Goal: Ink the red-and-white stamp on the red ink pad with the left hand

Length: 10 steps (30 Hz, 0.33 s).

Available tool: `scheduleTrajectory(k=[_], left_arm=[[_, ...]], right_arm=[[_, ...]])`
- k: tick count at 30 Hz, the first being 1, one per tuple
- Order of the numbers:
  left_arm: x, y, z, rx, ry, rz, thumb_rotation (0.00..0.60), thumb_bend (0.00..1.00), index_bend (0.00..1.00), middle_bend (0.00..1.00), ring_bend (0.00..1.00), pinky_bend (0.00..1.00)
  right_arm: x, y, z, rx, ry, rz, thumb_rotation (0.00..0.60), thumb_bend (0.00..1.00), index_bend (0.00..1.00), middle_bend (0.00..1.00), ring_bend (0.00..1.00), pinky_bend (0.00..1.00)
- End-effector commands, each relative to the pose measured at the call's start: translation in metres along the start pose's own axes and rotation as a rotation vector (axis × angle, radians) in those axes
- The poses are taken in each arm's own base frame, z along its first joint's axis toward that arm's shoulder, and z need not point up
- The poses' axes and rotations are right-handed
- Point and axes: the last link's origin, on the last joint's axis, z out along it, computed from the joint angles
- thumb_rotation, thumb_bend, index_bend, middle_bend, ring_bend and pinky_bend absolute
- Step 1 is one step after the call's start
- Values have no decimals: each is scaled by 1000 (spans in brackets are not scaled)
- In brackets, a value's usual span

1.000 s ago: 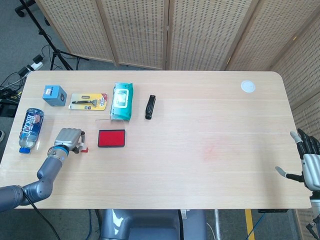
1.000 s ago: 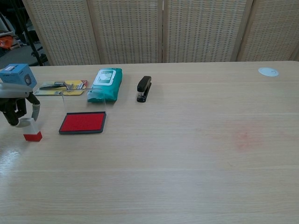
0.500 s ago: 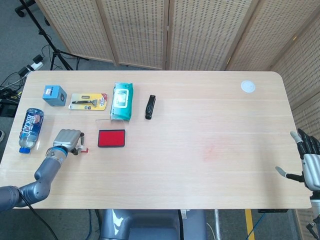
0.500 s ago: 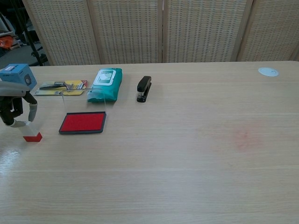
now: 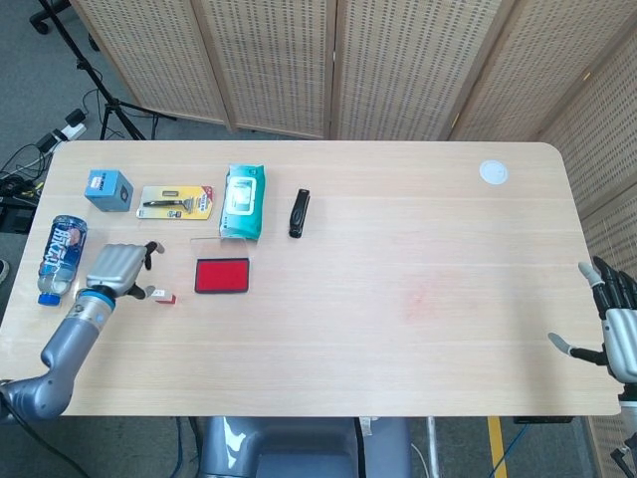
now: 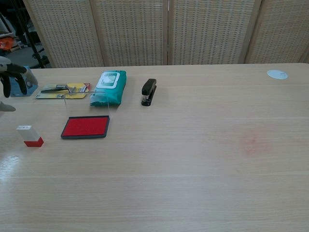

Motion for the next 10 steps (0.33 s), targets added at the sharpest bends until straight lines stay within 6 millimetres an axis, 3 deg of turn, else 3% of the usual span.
scheduleTrajectory(k=[1, 6, 10], left_arm=[[6, -36, -37, 5, 166, -100, 600, 48, 0, 0, 0, 20], [-8, -70, -70, 14, 436, -174, 600, 0, 0, 0, 0, 0], [-24, -87, -83, 26, 510, -209, 600, 0, 0, 0, 0, 0]], right_arm=[[0, -1, 0, 2, 1, 0, 600, 0, 0, 0, 0, 0], [0, -2, -2, 12, 5, -8, 600, 0, 0, 0, 0, 0], [0, -3, -2, 16, 6, -11, 600, 0, 0, 0, 0, 0]])
